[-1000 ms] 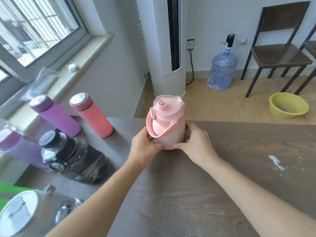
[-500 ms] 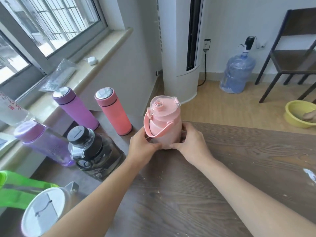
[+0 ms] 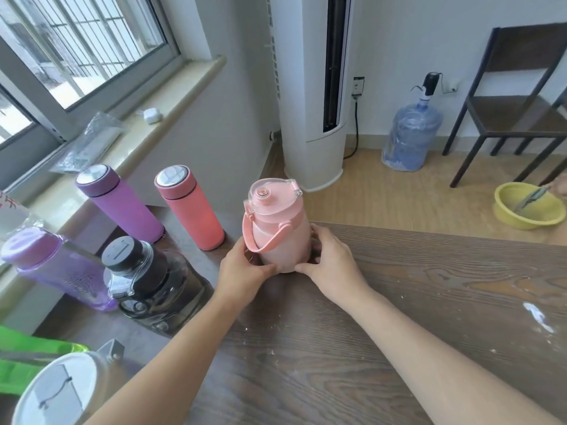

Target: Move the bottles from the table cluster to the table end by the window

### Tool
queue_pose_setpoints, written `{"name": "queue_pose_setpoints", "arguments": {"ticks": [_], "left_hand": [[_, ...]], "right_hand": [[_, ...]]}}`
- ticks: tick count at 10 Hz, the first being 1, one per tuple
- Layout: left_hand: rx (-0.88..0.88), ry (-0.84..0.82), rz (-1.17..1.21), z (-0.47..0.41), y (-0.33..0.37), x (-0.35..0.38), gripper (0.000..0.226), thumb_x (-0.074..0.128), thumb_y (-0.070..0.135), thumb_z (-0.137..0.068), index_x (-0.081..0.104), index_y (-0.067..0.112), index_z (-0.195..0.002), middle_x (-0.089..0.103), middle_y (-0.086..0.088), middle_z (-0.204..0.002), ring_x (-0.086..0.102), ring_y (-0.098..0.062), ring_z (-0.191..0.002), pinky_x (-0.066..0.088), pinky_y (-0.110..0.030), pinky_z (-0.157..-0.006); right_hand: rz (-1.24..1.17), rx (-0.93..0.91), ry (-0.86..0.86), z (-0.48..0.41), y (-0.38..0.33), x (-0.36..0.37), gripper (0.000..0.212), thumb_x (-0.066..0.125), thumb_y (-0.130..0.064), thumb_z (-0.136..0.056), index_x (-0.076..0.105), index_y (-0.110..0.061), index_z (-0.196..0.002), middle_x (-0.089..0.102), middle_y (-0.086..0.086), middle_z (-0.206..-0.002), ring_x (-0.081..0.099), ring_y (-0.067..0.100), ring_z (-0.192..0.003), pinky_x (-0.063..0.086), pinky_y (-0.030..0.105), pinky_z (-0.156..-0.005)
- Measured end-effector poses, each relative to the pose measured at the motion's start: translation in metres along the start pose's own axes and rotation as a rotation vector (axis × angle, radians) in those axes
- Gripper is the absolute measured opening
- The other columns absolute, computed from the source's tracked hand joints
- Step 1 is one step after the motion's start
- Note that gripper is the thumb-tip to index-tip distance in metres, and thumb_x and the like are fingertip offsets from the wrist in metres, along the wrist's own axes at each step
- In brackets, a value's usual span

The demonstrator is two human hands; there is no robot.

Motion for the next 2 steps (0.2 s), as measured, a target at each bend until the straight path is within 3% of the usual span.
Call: {"name": "queue_pose_setpoints", "arguments": {"ticks": [1, 2], "left_hand": [[-0.01, 0.026, 0.029, 0.017, 0.011, 0.002, 0.073, 0.092, -0.001, -0.07, 0.064, 0.013, -0.136, 0.075, 0.012, -0.123, 0.069, 0.006, -0.117, 0.053, -0.017, -0.101], [-0.04, 0.115, 0.047, 0.047, 0.01, 0.002, 0.082, 0.086, -0.01, -0.079, 0.053, 0.01, -0.151, 0.062, 0.014, -0.138, 0.06, 0.009, -0.126, 0.045, -0.015, -0.109]], "right_hand": [[0.003, 0.045, -0.033, 0.01, 0.011, -0.006, 0.094, 0.088, -0.016, -0.076, 0.038, -0.022, -0.155, 0.055, 0.003, -0.148, 0.055, 0.021, -0.133, 0.047, 0.045, -0.11], [-0.032, 0.089, -0.034, 0.03, 0.021, -0.018, 0.087, 0.084, -0.013, -0.081, 0.039, -0.023, -0.155, 0.052, 0.0, -0.151, 0.055, 0.014, -0.13, 0.047, 0.037, -0.111]]}}
Point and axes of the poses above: each hand's wrist, its own z-axis away from the middle knuckle, its own x-axis out of the palm, y = z × x, the point moved 10 cm from there along -z, towards the middle knuckle
